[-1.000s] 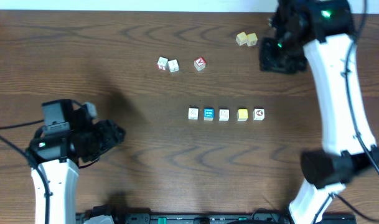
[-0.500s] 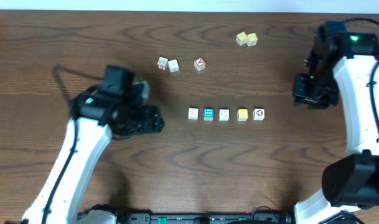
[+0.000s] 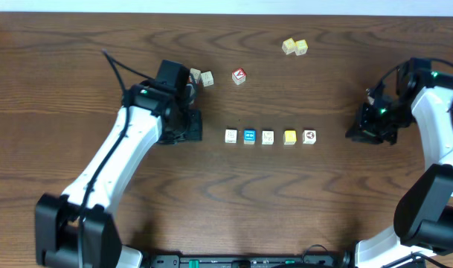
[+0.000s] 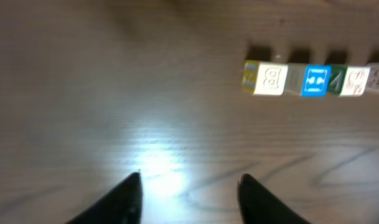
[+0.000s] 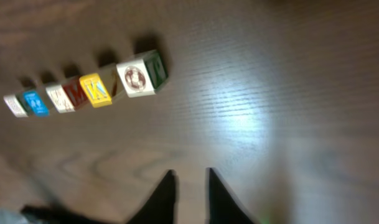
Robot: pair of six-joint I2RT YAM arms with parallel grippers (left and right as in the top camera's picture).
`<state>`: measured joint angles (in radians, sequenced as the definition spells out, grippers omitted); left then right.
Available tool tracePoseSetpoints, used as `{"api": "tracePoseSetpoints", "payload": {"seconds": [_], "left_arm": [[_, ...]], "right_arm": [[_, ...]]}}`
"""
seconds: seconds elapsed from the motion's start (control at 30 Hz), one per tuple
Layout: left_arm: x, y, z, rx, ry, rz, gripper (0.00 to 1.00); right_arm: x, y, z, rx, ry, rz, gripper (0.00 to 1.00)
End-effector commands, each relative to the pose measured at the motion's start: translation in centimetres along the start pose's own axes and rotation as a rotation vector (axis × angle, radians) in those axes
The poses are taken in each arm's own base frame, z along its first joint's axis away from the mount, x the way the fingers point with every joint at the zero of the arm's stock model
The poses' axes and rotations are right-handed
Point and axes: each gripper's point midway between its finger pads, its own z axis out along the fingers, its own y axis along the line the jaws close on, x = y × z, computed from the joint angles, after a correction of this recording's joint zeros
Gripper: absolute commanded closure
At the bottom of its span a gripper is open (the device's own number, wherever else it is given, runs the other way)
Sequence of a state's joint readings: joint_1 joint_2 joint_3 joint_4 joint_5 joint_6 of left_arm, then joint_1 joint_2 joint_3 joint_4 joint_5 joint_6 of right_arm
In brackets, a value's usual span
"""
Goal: Lift 5 blocks
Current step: 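Bring the left gripper to the row's left end, right gripper to right end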
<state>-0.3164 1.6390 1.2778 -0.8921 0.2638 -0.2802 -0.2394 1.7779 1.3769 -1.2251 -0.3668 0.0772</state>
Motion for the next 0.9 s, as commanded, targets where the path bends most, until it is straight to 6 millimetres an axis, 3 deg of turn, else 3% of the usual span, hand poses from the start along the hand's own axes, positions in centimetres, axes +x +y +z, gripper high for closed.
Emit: {"api": "tracePoseSetpoints", "payload": {"seconds": [0.0, 0.17, 0.23, 0.4, 0.6, 0.73, 0.87], "left_arm": [[-0.7, -1.0, 1.0, 0.042, 0.010, 0.024, 0.66], [-1.0, -0.5, 3.5, 0.028, 0.049, -0.003, 0.87], [-1.1, -0.3, 4.5, 0.024, 0.062, -0.006, 0.91], [-1.4, 0.0, 6.5, 0.017, 0.082, -0.011, 0.93], [-2.4, -0.2, 8.1, 0.028, 0.053, 0.001, 0.93], [-2.5, -0.7, 8.6, 0.036, 0.036, 0.019, 0.93], [-2.6, -0.8, 8.8, 0.038, 0.027, 0.026, 0.92]], "right_arm": [[0.6, 0.8, 1.2, -0.080, -0.004, 0.008, 0.98], [0.4, -0.4, 4.5, -0.087, -0.039, 0.097, 0.99], [0.4, -0.3, 5.6, -0.106, -0.051, 0.099, 0.99], [0.2, 0.7, 7.3, -0.154, -0.085, 0.045, 0.99], [-0.4, 1.9, 7.9, -0.145, -0.118, -0.037, 0.99], [-0.9, 0.6, 8.3, -0.027, -0.147, -0.026, 0.99], [-1.3, 0.8, 8.4, -0.021, -0.166, -0.051, 0.99]]}}
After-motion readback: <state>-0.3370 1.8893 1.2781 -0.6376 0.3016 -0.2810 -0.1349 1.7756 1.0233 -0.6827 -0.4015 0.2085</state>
